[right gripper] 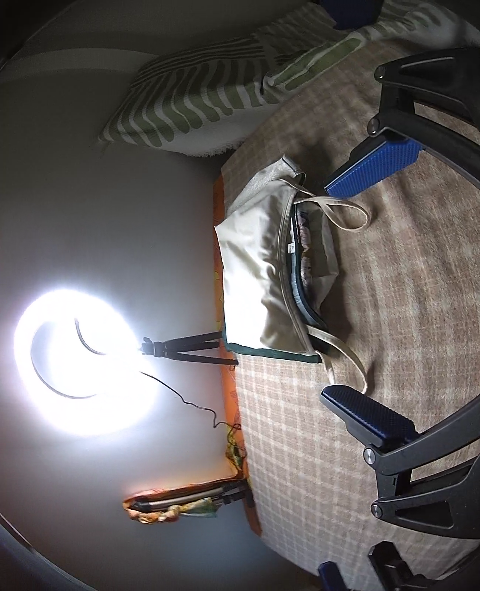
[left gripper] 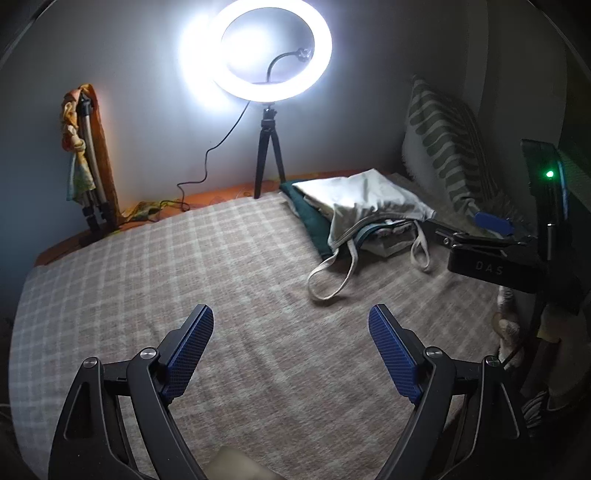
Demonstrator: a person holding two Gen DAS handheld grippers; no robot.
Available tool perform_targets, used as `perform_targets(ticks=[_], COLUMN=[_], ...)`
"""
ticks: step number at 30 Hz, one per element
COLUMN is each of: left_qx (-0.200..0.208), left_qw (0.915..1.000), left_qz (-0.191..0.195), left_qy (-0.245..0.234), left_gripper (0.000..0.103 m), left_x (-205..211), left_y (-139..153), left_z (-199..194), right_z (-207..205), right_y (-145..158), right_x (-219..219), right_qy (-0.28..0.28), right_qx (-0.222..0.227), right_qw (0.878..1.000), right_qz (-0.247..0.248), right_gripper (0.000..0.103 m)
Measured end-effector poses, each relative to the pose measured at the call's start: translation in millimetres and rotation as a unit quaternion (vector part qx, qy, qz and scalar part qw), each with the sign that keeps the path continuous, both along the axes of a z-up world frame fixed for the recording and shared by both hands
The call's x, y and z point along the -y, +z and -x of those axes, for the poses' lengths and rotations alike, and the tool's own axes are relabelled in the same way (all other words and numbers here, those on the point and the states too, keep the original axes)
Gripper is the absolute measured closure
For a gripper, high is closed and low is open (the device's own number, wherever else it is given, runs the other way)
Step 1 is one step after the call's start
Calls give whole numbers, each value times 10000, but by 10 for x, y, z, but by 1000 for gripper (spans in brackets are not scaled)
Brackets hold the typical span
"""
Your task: Fold small clothes
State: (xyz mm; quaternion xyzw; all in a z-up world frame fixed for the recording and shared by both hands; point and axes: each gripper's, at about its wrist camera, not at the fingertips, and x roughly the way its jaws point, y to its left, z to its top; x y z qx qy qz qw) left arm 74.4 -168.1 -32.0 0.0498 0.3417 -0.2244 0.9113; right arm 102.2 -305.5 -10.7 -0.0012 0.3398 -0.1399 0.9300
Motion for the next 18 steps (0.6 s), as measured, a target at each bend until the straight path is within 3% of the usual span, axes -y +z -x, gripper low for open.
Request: perform_targets(ticks=[4, 18], left_qx=[-29, -99], left_qw=[9999, 9995], left_qz=[-90, -284], left_qy=[67, 20], left_gripper=[4, 4], left_x=[-4, 18], left_y=[-121, -328], left_z=[14, 2], right_z=[-2, -69], right_y=[-109, -365], right_x=[7, 79], right_qy=[-64, -266], right_qx=[4, -117], right_qw=[10000, 9995], right_qz=[-65, -110], right_gripper=[0, 0])
